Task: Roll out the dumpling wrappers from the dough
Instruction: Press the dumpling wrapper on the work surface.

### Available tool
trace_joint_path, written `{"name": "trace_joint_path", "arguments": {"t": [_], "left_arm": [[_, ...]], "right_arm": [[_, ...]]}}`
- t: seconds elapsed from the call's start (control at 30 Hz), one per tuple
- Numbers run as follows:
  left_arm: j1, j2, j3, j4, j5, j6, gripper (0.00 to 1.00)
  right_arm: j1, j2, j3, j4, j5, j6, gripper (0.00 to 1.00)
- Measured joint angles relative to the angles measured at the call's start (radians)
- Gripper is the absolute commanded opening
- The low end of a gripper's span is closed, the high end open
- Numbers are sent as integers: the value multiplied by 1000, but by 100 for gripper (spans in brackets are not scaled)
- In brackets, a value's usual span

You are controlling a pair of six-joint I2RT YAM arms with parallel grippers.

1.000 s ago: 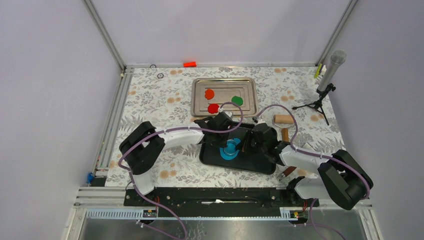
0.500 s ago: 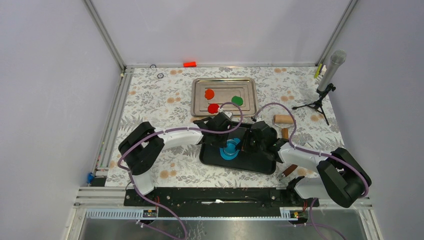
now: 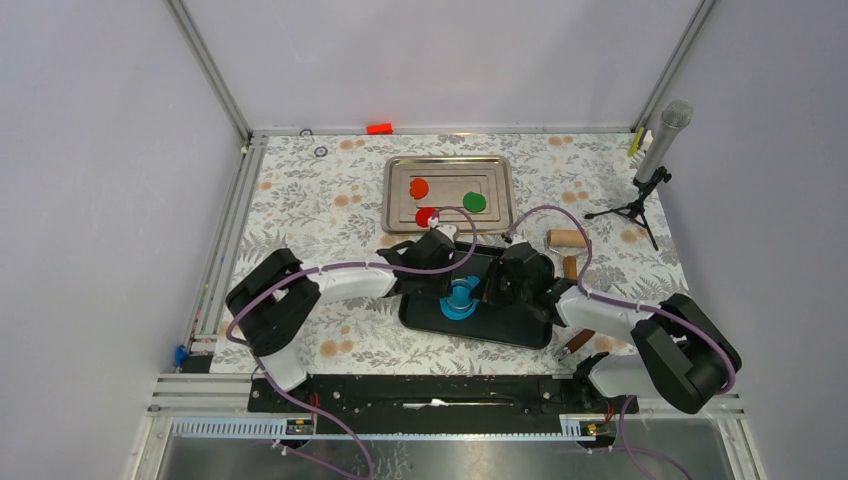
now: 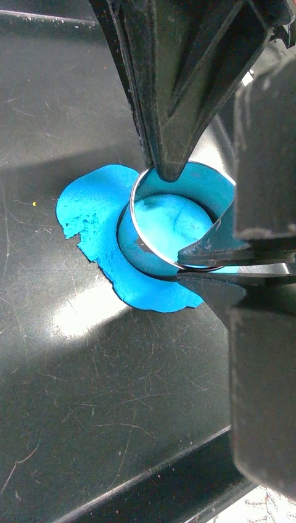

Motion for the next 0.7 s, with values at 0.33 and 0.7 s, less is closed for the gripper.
{"name": "trace_joint_path", "arguments": {"t": [0.33, 0.7], "left_arm": [[0, 71, 147, -187, 0, 34, 0], [25, 71, 143, -179, 58, 37, 0]], "right_arm": [[0, 6, 27, -45, 11, -11, 0], [1, -16, -2, -21, 16, 6, 0]]}}
